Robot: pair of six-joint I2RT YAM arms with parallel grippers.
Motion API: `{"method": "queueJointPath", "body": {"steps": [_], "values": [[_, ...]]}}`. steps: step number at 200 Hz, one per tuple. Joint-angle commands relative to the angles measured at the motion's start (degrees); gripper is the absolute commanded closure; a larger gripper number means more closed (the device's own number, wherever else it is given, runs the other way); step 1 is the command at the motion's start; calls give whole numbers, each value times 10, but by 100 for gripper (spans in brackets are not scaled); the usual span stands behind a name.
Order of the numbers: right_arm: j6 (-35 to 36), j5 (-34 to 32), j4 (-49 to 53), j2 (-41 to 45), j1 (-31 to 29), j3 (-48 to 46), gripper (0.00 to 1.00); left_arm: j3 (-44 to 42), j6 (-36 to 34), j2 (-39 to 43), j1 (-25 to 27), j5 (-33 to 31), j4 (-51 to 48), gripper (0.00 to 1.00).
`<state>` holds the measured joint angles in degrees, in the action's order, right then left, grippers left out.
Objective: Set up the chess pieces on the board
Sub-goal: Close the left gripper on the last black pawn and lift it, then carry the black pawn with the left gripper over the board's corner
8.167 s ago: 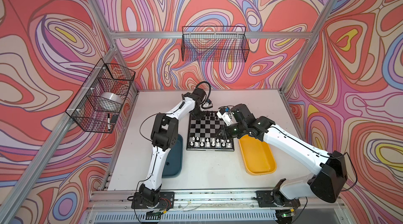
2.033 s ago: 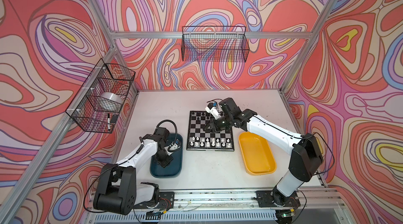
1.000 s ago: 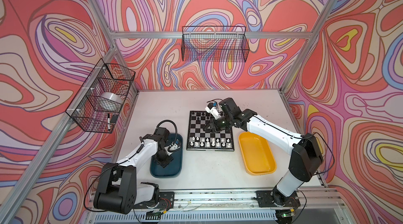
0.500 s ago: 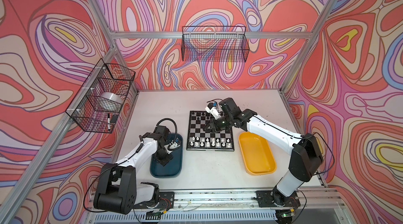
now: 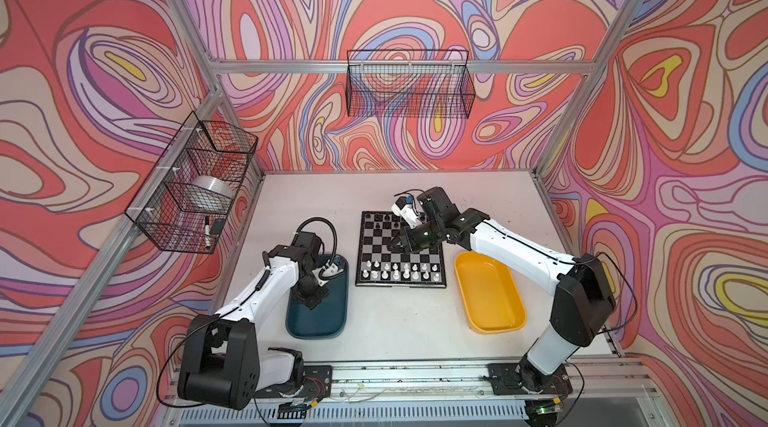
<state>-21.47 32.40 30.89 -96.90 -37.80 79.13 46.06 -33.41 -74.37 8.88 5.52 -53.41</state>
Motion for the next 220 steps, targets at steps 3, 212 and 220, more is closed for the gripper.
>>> {"method": "queueJointPath", "body": {"steps": [3, 212, 220], "values": [[9, -6, 3, 15, 3, -8, 79, 26, -3, -1, -5, 6, -33, 88], [5, -23, 15, 51, 3, -38, 79, 373, 2, -199, 36, 11, -88, 87], [5, -24, 16, 53, 2, -39, 79, 383, 3, -208, 44, 9, -84, 87]]}}
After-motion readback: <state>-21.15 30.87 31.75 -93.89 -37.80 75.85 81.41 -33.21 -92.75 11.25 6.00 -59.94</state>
